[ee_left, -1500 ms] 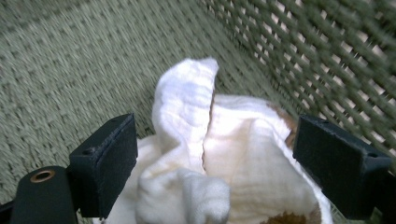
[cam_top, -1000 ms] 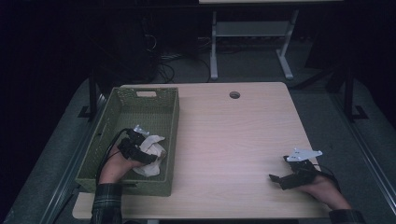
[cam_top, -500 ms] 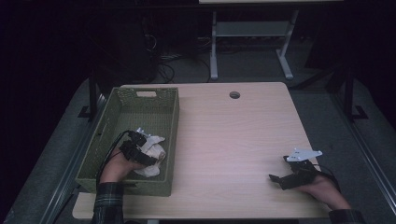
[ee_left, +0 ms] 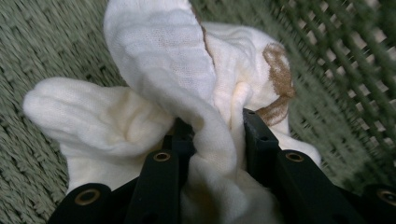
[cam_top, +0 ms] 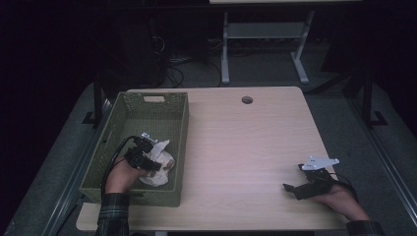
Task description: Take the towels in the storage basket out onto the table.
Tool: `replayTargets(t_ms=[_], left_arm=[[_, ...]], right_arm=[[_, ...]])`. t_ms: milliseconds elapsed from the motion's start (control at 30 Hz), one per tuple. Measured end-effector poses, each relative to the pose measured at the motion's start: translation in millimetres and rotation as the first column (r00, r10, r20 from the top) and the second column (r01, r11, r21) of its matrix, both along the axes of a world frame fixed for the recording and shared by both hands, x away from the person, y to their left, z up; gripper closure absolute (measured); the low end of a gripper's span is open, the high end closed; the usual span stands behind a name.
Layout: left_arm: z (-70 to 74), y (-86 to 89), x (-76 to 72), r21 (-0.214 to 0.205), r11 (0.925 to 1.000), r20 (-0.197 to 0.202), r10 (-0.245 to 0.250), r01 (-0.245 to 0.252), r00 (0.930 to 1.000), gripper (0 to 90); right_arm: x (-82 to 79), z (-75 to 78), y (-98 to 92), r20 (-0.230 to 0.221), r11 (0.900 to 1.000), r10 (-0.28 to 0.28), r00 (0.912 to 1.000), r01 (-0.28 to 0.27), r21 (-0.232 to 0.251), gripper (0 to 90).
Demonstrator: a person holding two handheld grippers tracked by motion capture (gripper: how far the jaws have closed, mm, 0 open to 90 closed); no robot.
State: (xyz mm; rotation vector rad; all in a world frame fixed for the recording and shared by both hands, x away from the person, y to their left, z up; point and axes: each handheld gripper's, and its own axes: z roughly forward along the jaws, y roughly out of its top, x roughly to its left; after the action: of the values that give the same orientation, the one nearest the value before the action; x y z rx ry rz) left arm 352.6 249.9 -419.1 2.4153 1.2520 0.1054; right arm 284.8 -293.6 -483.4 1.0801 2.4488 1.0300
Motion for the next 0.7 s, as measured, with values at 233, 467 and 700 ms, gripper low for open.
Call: replayTargets(t_ms=[233, 467, 700], left_arm=[[11.0, 8.0, -0.9, -0.089, 0.9959, 0.054, 0.023, -0.018, 0.9983, 69.7], [22.7, 15.0, -3.6, -0.173, 0.9844, 0.130, 0.055, -0.033, 0.9900, 69.7], [33.7, 20.8, -5.9, -0.256, 0.9663, 0.199, 0.084, -0.031, 0.9764, 69.6]], right_arm=[[0.0, 0.0, 0.0, 0.000, 1.0000, 0.000, 1.0000, 0.000, 0.000, 1.6], [0.1, 0.0, 0.0, 0.000, 1.0000, 0.000, 1.0000, 0.000, 0.001, 1.6], [0.1, 0.0, 0.0, 0.000, 1.0000, 0.000, 1.0000, 0.000, 0.000, 1.6]])
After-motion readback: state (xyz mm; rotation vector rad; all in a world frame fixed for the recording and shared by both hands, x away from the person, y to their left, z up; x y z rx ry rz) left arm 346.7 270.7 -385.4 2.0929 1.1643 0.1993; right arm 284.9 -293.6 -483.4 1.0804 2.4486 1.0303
